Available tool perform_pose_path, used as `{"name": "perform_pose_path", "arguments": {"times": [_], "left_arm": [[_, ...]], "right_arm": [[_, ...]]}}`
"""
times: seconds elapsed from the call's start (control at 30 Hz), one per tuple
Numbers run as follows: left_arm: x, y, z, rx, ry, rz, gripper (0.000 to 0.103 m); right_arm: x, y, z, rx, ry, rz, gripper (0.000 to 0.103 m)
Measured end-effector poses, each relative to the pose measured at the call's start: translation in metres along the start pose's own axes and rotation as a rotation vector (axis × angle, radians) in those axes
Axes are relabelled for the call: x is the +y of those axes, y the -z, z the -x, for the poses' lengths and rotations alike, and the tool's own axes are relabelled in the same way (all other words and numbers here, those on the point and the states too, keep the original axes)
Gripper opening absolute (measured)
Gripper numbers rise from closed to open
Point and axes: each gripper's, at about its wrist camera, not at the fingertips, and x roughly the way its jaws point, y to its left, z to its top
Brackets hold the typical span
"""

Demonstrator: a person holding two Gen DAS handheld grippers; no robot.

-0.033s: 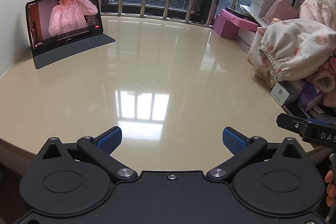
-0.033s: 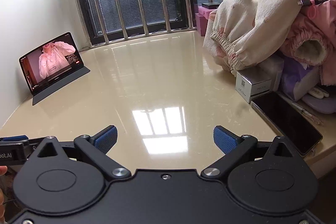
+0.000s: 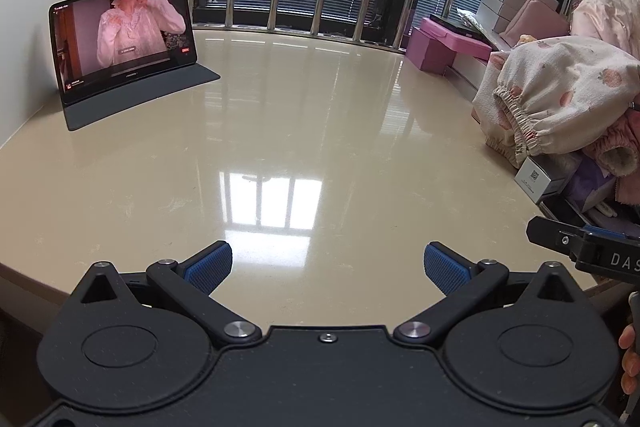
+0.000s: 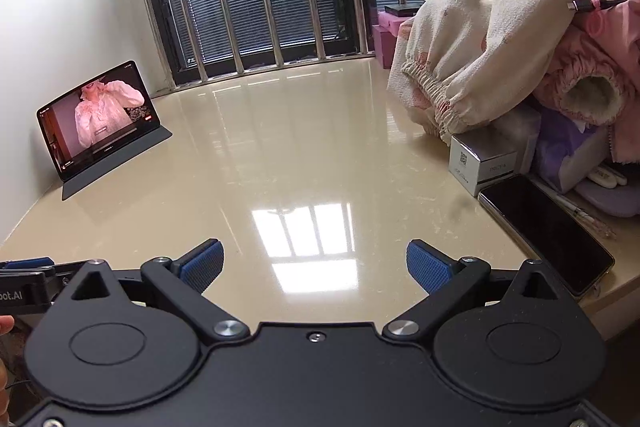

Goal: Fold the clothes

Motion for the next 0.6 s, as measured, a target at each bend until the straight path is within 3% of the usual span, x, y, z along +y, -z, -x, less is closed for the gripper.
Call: {"name": "perform_pose_path", "arguments": {"times": [0.6], "left_arm": [[0.017, -0.002, -0.001, 0.011, 0.012, -0.009, 0.103]], "right_arm": [[-0.002, -0.002, -0.001, 0.011, 0.009, 0.023, 0.099]]}}
